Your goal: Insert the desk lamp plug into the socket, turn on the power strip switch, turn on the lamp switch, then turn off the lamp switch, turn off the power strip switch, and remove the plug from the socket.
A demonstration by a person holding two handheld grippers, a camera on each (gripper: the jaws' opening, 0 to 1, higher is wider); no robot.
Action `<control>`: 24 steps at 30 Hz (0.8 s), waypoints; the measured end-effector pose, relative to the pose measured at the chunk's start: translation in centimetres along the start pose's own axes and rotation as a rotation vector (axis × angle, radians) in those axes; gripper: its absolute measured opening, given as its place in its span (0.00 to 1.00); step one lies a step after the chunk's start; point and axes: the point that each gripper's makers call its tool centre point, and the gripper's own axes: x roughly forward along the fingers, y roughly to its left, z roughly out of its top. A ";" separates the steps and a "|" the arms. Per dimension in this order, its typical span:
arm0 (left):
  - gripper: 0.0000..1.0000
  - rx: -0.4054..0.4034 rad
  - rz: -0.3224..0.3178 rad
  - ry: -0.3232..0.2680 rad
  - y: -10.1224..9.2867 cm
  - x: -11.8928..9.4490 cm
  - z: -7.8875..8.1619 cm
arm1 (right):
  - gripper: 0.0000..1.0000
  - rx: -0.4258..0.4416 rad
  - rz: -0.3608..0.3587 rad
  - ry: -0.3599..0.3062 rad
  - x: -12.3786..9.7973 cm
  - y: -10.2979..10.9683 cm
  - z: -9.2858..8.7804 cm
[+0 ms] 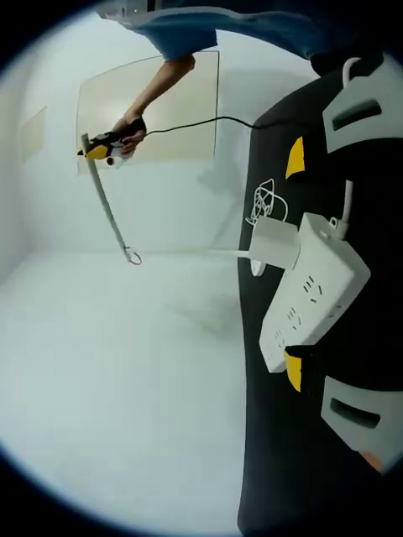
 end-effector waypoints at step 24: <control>0.75 0.000 0.003 0.001 -0.7 -0.1 0.1 | 0.17 0.030 0.098 -0.095 0.5 1.4 0.8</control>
